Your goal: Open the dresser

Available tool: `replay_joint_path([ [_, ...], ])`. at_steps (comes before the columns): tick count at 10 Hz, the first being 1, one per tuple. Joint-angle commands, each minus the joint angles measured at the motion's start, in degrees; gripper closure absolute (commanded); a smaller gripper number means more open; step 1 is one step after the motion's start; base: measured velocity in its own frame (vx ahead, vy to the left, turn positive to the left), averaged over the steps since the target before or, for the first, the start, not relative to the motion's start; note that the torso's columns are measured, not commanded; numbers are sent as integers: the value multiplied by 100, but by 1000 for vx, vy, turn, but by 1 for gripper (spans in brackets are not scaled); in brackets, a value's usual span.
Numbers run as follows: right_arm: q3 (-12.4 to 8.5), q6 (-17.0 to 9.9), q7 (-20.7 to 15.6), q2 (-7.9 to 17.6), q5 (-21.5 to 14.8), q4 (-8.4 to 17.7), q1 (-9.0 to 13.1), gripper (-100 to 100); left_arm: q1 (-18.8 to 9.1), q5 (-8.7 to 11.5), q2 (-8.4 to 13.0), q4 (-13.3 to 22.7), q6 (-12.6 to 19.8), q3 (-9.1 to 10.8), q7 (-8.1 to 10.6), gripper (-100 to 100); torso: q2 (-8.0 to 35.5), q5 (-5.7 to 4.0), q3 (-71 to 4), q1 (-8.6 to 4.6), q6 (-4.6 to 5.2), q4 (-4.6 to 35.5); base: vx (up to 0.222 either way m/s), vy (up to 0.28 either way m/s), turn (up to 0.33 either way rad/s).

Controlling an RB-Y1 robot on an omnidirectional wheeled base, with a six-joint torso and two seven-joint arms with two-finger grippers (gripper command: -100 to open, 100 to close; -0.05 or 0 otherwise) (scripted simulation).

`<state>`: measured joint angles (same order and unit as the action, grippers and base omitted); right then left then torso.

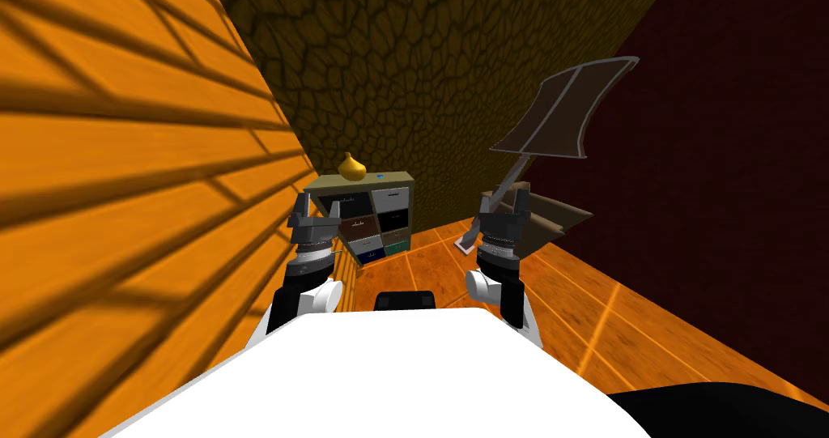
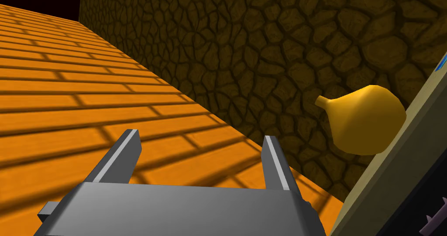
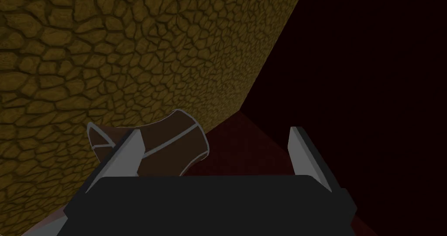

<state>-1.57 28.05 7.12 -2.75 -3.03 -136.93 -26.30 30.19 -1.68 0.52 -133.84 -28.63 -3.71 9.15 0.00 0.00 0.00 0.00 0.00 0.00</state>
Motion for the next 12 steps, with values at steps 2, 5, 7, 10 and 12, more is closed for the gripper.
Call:
replay_joint_path([
  [2,0,0,0,0,0,0,0,0,0,0,0,0,0,0,0,0,597,0,-1200,0,0,600,0,0,0],
  [5,0,0,0,0,0,-1,0,0,0,0,0,-1,0,0,0,0,1845,0,-3692,0,0,1846,0,0,0],
  [7,0,0,0,0,0,-1,0,0,0,0,0,-1,0,0,0,0,2693,0,-5381,0,0,2691,0,0,0],
  [10,0,1,0,0,0,-2,0,0,-29,11,236,93,-8,12,-1,-100,3962,0,-7919,0,0,3960,9,-5,2],
  [12,0,0,0,0,0,1,-1,0,-95,38,511,313,-24,38,-3,-100,4197,-1,-8432,-2,0,4202,53,-21,12],
])
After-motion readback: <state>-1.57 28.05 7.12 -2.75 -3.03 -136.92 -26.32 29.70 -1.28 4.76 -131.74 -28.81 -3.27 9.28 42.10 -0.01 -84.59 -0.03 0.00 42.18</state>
